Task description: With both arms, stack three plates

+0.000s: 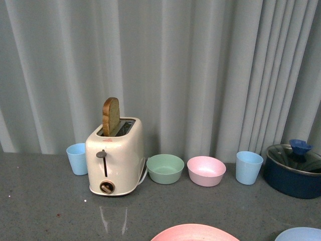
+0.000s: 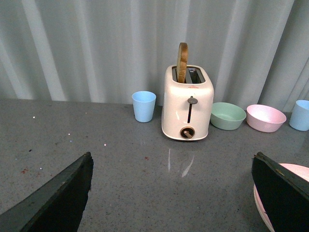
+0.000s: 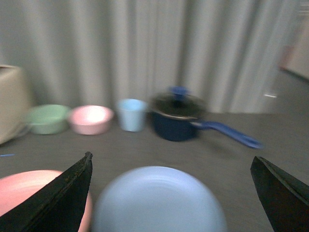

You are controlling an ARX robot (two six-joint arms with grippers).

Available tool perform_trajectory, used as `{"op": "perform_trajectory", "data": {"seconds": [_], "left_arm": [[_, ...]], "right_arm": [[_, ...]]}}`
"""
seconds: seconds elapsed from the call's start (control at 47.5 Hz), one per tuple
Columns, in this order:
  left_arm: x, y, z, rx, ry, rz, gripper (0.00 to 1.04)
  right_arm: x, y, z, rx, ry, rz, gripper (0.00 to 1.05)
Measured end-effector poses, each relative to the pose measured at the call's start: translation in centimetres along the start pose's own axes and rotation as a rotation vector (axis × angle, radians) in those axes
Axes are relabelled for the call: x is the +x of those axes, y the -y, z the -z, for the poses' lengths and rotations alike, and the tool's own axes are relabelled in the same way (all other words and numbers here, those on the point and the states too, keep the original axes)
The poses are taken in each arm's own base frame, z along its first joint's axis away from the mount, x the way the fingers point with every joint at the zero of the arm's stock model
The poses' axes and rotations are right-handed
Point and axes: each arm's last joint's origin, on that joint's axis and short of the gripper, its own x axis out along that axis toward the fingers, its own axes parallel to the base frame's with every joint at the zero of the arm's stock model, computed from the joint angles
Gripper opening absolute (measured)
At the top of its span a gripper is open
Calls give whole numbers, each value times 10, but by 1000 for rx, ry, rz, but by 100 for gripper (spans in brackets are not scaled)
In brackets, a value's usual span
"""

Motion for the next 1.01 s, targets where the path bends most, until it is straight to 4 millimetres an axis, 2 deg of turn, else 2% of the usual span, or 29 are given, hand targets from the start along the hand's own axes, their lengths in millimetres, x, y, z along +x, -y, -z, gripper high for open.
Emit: {"op": "perform_trajectory", "data": {"seconds": [0.105, 0.147, 0.231, 0.295, 0.421, 0.505, 0.631, 0.779, 1.01], "left_arm": [[0, 0, 0, 0, 0, -2, 98], [0, 0, 0, 0, 0, 0, 98], [0, 0, 0, 0, 0, 0, 98], [0, 0, 0, 0, 0, 0, 98], [0, 0, 0, 0, 0, 0, 98], [0, 0, 0, 0, 0, 0, 98], [0, 0, 0, 0, 0, 0, 98], [0, 0, 0, 0, 0, 0, 98], [0, 0, 0, 0, 0, 0, 98]], "right_arm": [[5, -1, -14, -129, -86, 411, 97], [11, 6, -24, -128, -91, 499, 97], [29, 29, -50, -79, -49, 534, 97], [45, 47, -62, -48, -49, 533, 97], [81, 90, -67, 78, -172, 523, 97], [121, 132, -52, 209, -327, 504, 97], [171, 168, -20, 264, -540, 460, 97], [197, 178, 12, 230, -716, 351, 97], [206, 168, 48, 140, -871, 189, 97]]}}
